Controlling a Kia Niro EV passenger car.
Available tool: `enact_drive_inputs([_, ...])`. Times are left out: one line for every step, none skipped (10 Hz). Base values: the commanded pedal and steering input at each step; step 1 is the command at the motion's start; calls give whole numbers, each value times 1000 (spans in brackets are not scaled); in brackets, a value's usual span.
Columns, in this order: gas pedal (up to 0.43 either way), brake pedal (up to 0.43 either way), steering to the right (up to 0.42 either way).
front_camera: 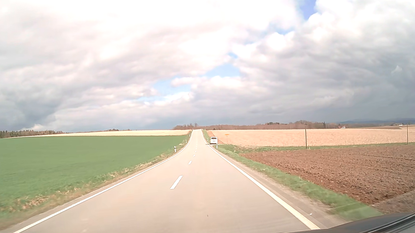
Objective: Follow the waypoints while adhering to traffic rules and regulations
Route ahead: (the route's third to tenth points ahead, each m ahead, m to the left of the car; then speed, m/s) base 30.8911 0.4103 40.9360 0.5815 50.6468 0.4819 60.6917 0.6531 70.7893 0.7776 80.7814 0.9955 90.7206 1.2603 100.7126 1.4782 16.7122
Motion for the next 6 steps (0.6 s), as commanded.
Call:
enact_drive_inputs([157, 0, -7])
enact_drive_inputs([157, 0, -7])
enact_drive_inputs([157, 0, -6])
enact_drive_inputs([157, 0, -5])
enact_drive_inputs([157, 0, -5])
enact_drive_inputs([157, 0, -5])
